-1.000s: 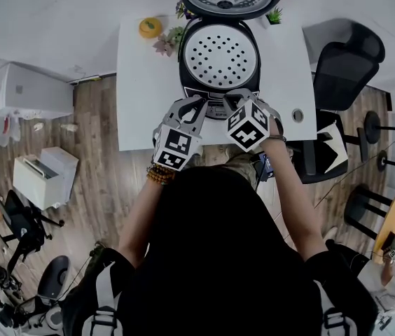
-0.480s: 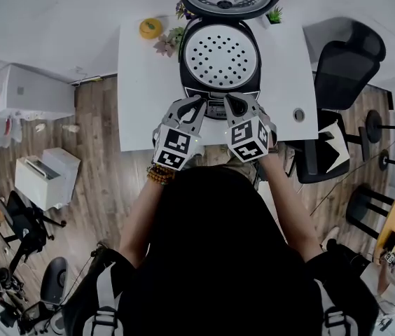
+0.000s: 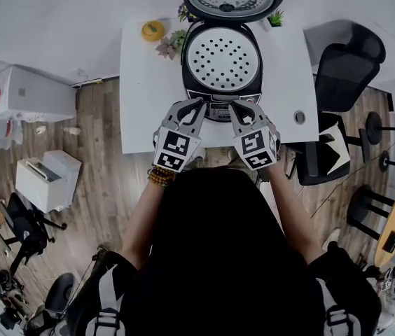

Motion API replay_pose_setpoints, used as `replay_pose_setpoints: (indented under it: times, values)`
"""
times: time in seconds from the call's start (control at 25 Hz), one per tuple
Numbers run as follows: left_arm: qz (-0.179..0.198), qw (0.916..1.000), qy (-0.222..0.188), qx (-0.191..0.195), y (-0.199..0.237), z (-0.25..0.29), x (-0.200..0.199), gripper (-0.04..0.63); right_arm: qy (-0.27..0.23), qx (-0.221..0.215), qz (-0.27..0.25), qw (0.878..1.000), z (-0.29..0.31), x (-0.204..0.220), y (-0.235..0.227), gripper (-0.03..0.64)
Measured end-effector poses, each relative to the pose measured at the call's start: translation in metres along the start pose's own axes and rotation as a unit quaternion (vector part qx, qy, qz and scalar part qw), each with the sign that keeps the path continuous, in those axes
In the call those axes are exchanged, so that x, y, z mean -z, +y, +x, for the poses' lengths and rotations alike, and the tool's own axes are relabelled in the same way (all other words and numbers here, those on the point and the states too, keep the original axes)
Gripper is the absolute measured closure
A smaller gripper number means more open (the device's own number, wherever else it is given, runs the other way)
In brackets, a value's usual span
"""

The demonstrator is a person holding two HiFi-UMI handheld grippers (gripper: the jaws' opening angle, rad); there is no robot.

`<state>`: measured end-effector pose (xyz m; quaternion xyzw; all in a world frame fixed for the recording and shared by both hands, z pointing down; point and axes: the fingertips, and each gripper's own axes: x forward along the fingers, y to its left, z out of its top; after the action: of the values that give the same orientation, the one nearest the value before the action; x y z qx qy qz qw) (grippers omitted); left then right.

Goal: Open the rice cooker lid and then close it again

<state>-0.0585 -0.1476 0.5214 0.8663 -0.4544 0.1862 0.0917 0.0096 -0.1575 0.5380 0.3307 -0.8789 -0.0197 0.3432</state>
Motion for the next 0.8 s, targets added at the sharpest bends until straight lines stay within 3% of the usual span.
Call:
replay_pose_setpoints:
  times: [0.16,0.36,0.6,0.8]
  values:
    - [-0.001,1.0000,-0.003,0.000,0.003,0.000,-0.003,0.560,-0.044,0.019,0.079,0.996,-0.014,-0.003,-0.025,0.586]
    - [0.005,0.9998,-0.018,0.010,-0.002,0.002,-0.010,0.560,-0.079,0.033,0.133,0.987,-0.030,-0.006,-0.061,0.586]
    - [0.008,0.9995,-0.030,0.010,-0.001,0.002,-0.016,0.560,-0.102,0.051,0.161,0.980,-0.043,-0.011,-0.084,0.586]
    - [0.016,0.9986,-0.050,-0.002,0.009,0.000,-0.031,0.558,-0.108,0.042,0.176,0.977,-0.042,-0.014,-0.086,0.586]
